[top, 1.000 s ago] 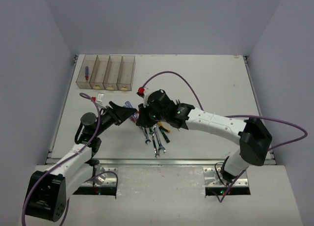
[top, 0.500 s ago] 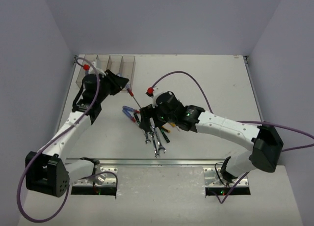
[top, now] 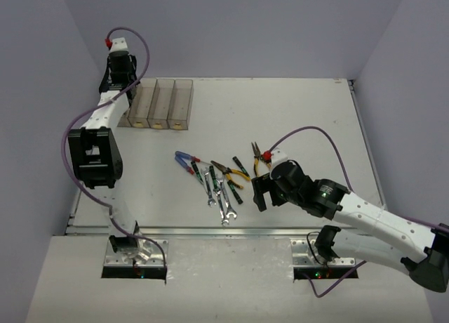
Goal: Sort the tools into containers
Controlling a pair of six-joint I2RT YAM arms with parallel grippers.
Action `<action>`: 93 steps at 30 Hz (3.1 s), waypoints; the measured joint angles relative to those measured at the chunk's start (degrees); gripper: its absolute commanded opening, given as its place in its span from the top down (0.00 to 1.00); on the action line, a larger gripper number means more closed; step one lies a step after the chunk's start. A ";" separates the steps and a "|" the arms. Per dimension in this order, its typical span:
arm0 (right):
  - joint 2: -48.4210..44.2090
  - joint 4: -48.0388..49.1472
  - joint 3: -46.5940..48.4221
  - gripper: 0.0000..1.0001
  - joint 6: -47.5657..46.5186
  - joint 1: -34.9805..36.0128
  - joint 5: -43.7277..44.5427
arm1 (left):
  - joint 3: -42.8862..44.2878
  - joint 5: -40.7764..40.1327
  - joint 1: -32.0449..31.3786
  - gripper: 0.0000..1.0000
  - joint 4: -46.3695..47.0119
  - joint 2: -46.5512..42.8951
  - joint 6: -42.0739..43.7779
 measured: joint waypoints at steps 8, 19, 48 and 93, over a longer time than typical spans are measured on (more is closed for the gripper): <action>-0.41 -1.14 -2.73 0.01 0.50 0.00 -2.66 | 7.36 -0.35 4.02 0.98 2.04 9.15 12.40; 9.23 2.20 -2.71 0.01 0.48 0.00 -6.51 | 11.82 2.77 4.63 0.26 4.95 17.13 15.10; 12.33 5.25 -1.75 0.01 3.72 0.04 -3.34 | -37.57 -16.73 -32.48 0.21 -15.14 -28.64 -51.35; 17.79 8.23 -1.75 0.01 5.90 0.08 -6.07 | -41.50 -12.07 -32.35 1.00 -24.57 -13.43 -70.77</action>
